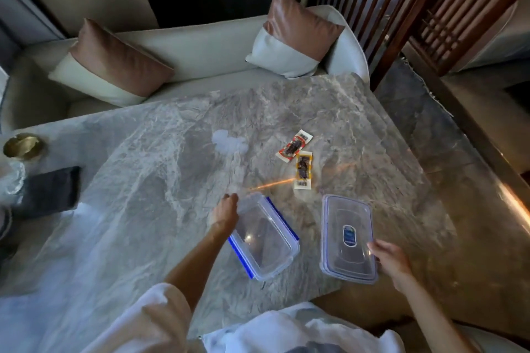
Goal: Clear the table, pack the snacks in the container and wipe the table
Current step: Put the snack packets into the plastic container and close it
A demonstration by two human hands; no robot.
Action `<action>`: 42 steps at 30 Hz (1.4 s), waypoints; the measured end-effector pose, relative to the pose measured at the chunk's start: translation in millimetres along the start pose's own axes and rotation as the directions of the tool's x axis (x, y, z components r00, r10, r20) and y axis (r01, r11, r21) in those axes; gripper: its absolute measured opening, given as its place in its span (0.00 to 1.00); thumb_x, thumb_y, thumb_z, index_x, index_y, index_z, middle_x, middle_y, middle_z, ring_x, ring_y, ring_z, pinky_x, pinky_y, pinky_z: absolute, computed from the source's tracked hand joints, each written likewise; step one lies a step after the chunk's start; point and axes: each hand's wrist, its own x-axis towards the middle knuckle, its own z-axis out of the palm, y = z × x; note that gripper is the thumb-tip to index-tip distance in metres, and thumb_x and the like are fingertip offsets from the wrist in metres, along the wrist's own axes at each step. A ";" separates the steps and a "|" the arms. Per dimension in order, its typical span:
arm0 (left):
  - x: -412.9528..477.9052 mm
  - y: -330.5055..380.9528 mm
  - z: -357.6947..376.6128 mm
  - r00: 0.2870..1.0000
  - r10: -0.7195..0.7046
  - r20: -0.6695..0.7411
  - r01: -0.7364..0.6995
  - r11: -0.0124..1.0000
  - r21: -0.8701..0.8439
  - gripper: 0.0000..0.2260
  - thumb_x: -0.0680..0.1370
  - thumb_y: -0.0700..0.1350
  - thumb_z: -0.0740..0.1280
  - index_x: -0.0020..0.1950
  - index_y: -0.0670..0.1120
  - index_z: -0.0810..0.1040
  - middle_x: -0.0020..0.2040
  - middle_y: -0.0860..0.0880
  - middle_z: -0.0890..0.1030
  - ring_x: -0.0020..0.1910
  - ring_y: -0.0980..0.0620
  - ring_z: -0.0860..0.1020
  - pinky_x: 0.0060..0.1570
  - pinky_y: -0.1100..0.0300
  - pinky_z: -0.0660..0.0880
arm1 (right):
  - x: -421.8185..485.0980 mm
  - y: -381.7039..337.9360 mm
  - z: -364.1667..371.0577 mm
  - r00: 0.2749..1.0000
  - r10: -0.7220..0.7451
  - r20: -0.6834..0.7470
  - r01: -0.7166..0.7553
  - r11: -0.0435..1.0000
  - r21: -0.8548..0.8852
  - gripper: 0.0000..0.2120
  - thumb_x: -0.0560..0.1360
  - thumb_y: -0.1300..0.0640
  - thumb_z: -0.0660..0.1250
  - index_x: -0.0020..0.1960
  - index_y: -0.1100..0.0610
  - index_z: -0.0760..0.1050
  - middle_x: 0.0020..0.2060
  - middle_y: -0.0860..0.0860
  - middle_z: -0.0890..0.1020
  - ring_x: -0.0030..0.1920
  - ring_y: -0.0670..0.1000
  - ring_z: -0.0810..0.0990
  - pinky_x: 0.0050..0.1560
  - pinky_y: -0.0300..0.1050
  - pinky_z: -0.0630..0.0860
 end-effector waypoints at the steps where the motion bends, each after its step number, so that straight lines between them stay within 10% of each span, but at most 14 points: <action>1: -7.9 -11.7 2.7 0.998 -0.052 -0.028 0.050 0.997 -0.057 0.16 0.76 0.35 0.59 0.62 0.44 0.73 0.62 0.40 0.75 0.60 0.38 0.77 0.56 0.45 0.75 | -0.9 1.4 3.2 1.000 -0.011 0.005 0.011 1.000 -0.021 0.11 0.76 0.59 0.68 0.57 0.62 0.81 0.48 0.59 0.85 0.51 0.61 0.84 0.53 0.57 0.79; 9: -85.2 -88.3 26.8 0.843 -0.520 -0.139 0.401 0.778 -0.485 0.19 0.78 0.36 0.59 0.69 0.43 0.73 0.58 0.34 0.76 0.57 0.35 0.77 0.56 0.48 0.73 | 5.6 -54.4 80.4 0.976 -0.165 0.141 0.192 0.959 -0.206 0.10 0.76 0.66 0.67 0.55 0.70 0.81 0.46 0.62 0.84 0.46 0.51 0.78 0.35 0.35 0.73; 13: -101.0 -99.6 29.0 0.808 -0.570 -0.149 0.397 0.714 -0.577 0.19 0.79 0.36 0.60 0.70 0.41 0.73 0.57 0.34 0.76 0.55 0.34 0.78 0.57 0.49 0.73 | 6.0 -73.5 131.7 0.965 -0.177 0.195 0.231 0.922 -0.311 0.11 0.76 0.68 0.66 0.53 0.74 0.79 0.42 0.63 0.82 0.46 0.49 0.69 0.37 0.43 0.64; 25: -83.8 -108.9 13.3 0.856 -0.513 -0.065 0.417 0.759 -0.499 0.21 0.77 0.38 0.61 0.70 0.42 0.72 0.58 0.36 0.80 0.56 0.37 0.79 0.57 0.47 0.76 | -7.0 -99.5 159.6 0.936 -0.167 0.309 0.324 0.752 -0.574 0.18 0.78 0.53 0.63 0.65 0.61 0.77 0.59 0.63 0.80 0.59 0.60 0.79 0.58 0.47 0.74; 30: -61.1 -78.9 -20.0 0.736 -0.670 -0.099 0.628 0.730 -0.270 0.16 0.77 0.48 0.57 0.60 0.41 0.72 0.60 0.36 0.77 0.58 0.35 0.77 0.58 0.46 0.73 | 7.5 -113.0 140.4 0.958 -0.173 0.227 0.265 0.834 -0.484 0.22 0.78 0.51 0.64 0.70 0.59 0.71 0.61 0.61 0.80 0.62 0.59 0.79 0.60 0.50 0.75; 35: 25.9 11.8 -50.2 0.932 -0.246 -0.264 0.252 0.968 -0.010 0.12 0.75 0.39 0.59 0.55 0.45 0.76 0.55 0.41 0.80 0.55 0.39 0.77 0.53 0.50 0.72 | 51.1 -153.6 129.6 0.986 -0.162 0.028 0.161 0.925 -0.344 0.13 0.78 0.53 0.63 0.48 0.61 0.81 0.49 0.64 0.84 0.50 0.63 0.83 0.49 0.52 0.78; 42: 159.4 164.9 -20.7 0.999 -0.010 -0.041 0.004 0.993 -0.121 0.13 0.76 0.40 0.60 0.57 0.43 0.78 0.58 0.39 0.80 0.59 0.38 0.77 0.55 0.49 0.75 | 96.9 -182.2 157.9 0.995 -0.088 -0.050 0.059 0.905 -0.421 0.25 0.74 0.41 0.66 0.61 0.60 0.74 0.58 0.60 0.79 0.61 0.61 0.77 0.56 0.53 0.77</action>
